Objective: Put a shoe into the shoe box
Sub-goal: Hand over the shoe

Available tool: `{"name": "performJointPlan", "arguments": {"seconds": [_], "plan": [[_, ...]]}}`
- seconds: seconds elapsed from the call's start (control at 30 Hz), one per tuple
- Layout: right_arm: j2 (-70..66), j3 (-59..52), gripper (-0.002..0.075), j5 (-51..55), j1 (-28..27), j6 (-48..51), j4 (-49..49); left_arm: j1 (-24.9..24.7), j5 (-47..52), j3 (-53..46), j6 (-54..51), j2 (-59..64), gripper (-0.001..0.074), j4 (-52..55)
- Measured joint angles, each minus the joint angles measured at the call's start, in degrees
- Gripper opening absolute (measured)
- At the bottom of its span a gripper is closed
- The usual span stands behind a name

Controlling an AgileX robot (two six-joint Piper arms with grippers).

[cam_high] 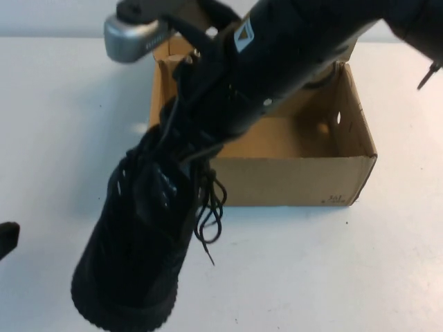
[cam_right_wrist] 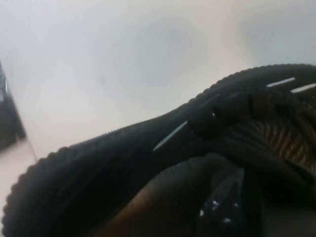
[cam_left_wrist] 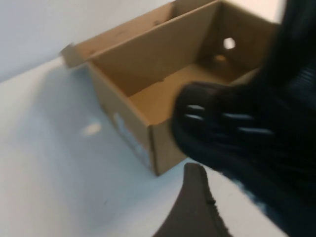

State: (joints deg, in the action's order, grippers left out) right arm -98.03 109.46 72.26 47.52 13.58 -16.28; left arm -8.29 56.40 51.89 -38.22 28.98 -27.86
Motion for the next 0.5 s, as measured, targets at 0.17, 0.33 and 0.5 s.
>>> {"name": "performJointPlan", "arguments": {"seconds": [0.17,0.33,0.5], "plan": [[0.0,7.1,-0.0006,0.4,0.0,-8.5,5.4,0.0,0.9,2.0,-5.7,0.0,0.0531,-6.6],[-0.5,10.2,-0.0006,0.9,-0.1,-16.2,12.9,0.0,1.8,2.2,-11.7,1.1,0.056,-12.0],[-1.7,10.2,-0.0006,1.3,-0.1,-17.6,13.1,0.0,1.9,2.2,-14.7,3.7,0.0578,-13.2]]}}
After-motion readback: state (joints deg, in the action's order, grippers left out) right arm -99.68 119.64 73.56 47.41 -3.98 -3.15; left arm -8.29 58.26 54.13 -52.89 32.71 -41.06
